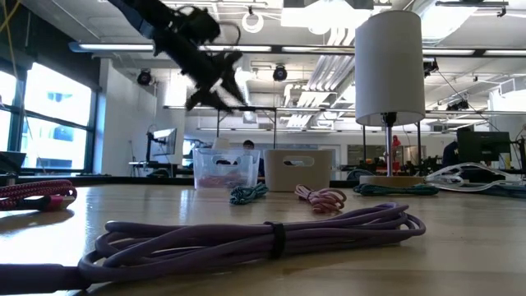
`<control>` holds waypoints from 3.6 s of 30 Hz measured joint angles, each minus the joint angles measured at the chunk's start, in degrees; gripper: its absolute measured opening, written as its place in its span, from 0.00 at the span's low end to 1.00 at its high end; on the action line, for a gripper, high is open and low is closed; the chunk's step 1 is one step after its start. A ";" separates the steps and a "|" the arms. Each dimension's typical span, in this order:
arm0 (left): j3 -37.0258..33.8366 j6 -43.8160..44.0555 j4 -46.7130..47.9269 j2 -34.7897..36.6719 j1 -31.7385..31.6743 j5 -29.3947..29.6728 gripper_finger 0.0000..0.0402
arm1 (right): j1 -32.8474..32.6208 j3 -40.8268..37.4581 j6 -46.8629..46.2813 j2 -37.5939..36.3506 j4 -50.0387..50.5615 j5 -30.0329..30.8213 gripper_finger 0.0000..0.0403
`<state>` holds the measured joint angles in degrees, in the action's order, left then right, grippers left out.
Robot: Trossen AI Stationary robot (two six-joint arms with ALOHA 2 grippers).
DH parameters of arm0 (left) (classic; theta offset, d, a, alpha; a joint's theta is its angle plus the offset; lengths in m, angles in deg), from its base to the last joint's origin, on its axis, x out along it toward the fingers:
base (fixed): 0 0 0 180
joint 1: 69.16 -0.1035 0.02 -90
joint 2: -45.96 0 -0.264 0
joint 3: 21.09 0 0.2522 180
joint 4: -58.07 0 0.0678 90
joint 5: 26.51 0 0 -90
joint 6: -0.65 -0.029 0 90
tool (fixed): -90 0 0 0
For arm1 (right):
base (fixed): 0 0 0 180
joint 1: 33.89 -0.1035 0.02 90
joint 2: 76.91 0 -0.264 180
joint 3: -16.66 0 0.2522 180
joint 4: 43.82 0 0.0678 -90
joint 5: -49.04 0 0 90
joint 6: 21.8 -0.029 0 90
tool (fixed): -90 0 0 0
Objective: Pick & Place USB Port
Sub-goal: Put the right blue cable into the gray bin
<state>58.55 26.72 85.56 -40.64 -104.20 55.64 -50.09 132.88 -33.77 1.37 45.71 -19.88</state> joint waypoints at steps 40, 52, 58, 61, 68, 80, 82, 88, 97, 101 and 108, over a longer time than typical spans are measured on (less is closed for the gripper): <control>0.10 -13.81 2.37 27.24 27.71 0.40 0.49 | 18.22 -48.60 6.71 -8.56 -18.77 -8.48 0.59; 0.10 -13.78 3.28 27.23 27.67 0.57 0.49 | 23.17 -52.04 23.80 -3.40 -26.07 -12.98 0.59; 0.10 -13.78 3.27 27.24 27.67 0.57 0.49 | 25.58 -52.04 28.78 3.49 -26.36 -15.02 0.59; 0.10 -13.78 3.28 27.24 27.67 0.57 0.49 | 26.54 -52.04 30.65 6.26 -26.74 -15.43 0.59; 0.10 -14.24 3.36 27.24 27.67 0.54 0.49 | 29.47 -52.04 35.03 9.71 -29.70 -13.87 0.59; 0.10 -14.26 3.37 27.24 27.57 0.40 0.49 | 36.89 -52.04 37.97 12.83 -31.52 -16.23 0.59; 0.10 -14.26 3.38 27.24 27.58 0.38 0.49 | 37.56 -52.04 37.98 13.63 -31.52 -17.59 0.59; 0.10 -14.26 3.38 27.24 27.58 0.26 0.49 | 37.96 -52.03 37.99 17.14 -31.80 -18.07 0.59; 0.10 -14.26 3.36 27.24 27.58 -0.82 0.49 | 37.93 -51.74 37.47 20.33 -32.35 -17.24 0.51; 0.10 -14.26 3.36 27.24 27.56 -0.89 0.49 | 37.94 -51.78 36.92 20.42 -33.05 -16.04 0.30; 0.10 -14.26 3.36 27.24 27.58 -4.10 0.49 | 37.94 -51.87 32.29 20.48 -33.81 -15.09 0.05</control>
<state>58.65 12.47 88.91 -13.40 -76.62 51.55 -12.15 81.01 -1.48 21.85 11.90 -34.98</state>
